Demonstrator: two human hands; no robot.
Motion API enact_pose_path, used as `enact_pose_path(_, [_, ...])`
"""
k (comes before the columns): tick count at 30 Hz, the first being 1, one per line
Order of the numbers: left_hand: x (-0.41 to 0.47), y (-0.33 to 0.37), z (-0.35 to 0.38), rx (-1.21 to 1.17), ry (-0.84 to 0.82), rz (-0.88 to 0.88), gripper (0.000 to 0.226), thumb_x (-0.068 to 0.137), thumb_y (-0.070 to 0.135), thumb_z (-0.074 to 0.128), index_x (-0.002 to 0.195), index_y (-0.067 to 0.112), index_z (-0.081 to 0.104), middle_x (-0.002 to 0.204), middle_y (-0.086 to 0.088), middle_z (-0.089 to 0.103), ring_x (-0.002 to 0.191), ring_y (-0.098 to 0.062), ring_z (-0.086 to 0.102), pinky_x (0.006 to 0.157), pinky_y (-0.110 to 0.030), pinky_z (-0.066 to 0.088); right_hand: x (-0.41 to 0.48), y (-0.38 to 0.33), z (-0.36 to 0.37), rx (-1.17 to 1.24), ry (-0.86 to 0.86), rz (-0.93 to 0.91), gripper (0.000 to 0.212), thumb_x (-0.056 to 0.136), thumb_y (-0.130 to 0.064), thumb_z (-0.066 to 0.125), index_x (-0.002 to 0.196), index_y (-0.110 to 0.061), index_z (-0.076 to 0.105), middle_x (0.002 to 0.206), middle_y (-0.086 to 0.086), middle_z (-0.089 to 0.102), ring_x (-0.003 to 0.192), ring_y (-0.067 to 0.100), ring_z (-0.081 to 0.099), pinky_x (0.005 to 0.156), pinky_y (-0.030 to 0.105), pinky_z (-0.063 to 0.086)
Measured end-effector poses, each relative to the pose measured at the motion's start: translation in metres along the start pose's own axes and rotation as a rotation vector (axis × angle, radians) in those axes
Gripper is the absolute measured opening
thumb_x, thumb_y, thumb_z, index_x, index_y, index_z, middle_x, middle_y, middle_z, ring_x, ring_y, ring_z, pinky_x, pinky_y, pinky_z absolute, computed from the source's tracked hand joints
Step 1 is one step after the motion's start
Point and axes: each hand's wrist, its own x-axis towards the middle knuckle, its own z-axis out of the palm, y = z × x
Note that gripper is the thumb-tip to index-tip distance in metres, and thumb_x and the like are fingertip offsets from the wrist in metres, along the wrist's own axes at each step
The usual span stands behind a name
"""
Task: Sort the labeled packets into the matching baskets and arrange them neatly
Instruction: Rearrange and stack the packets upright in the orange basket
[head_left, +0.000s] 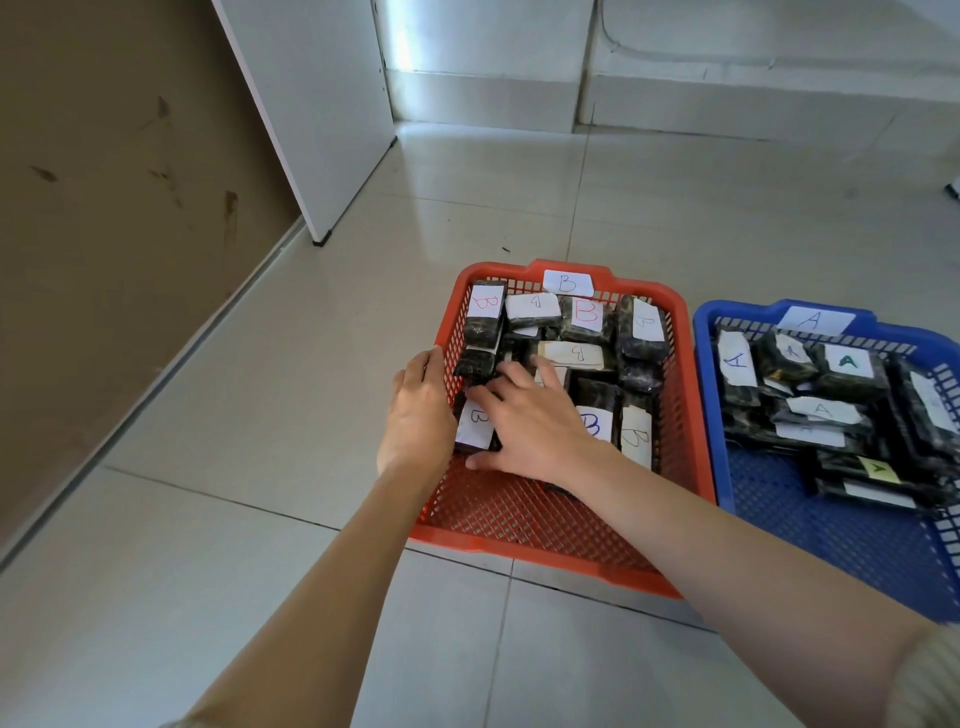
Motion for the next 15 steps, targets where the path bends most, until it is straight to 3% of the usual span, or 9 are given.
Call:
enact_pose_path(6, [-0.001,0.001,-0.002,-0.025,-0.008,-0.004,0.051,0.095,0.005,0.045,0.144,0.008,0.031,0.144,-0.01,0.037,0.132,-0.025,0.033,0.108,-0.032,0.031,0.001,0.001,0.008,-0.004,-0.008,0.014,0.078,0.077,-0.045,0.066,0.142,-0.02,0.03,0.128,0.006,0.053,0.127,0.023,0.034,0.113,0.047,0.01])
enact_pose_path(10, [-0.002,0.002,-0.003,-0.032,-0.017,-0.008,0.053,0.094,0.006,0.047,0.145,0.008,0.029,0.145,-0.009,0.036,0.133,-0.024,0.032,0.108,-0.033,0.031,0.0,0.002,0.009,0.002,-0.007,0.017,0.077,0.079,-0.043,0.066,0.142,-0.02,0.029,0.131,0.008,0.05,0.129,0.025,0.032,0.113,0.046,0.012])
enact_pose_path(15, [-0.001,0.001,-0.001,-0.043,-0.007,-0.005,0.05,0.094,0.003,0.045,0.142,0.008,0.033,0.143,-0.009,0.039,0.131,-0.025,0.035,0.107,-0.034,0.033,-0.003,0.002,0.012,-0.002,0.021,-0.011,0.079,0.08,-0.047,0.065,0.144,-0.018,0.028,0.135,0.008,0.048,0.134,0.025,0.028,0.116,0.047,0.004])
